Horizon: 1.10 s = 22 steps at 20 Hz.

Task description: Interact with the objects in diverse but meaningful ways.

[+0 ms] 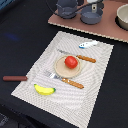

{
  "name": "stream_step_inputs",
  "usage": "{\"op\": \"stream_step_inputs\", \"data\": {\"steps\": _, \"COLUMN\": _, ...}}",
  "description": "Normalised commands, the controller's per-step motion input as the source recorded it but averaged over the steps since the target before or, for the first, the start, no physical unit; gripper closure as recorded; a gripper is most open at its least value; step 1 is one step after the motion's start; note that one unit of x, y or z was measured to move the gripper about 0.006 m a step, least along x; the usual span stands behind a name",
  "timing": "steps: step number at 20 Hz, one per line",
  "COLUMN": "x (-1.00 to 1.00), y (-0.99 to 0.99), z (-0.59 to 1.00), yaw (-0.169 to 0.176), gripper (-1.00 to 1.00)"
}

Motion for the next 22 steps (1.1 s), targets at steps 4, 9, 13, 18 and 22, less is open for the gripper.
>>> {"op": "stream_step_inputs", "data": {"steps": 4, "x": 0.47, "y": -0.52, "z": 0.00, "yaw": 0.064, "gripper": -1.00}}
{"op": "stream_step_inputs", "data": {"steps": 9, "x": 0.41, "y": -0.47, "z": 0.00, "yaw": 0.058, "gripper": -1.00}}
{"op": "stream_step_inputs", "data": {"steps": 13, "x": 0.32, "y": -0.42, "z": -0.05, "yaw": 0.056, "gripper": -1.00}}
{"op": "stream_step_inputs", "data": {"steps": 18, "x": 0.14, "y": -0.23, "z": -0.13, "yaw": 0.048, "gripper": -1.00}}
{"op": "stream_step_inputs", "data": {"steps": 22, "x": 0.00, "y": -0.14, "z": -0.23, "yaw": 0.076, "gripper": -1.00}}
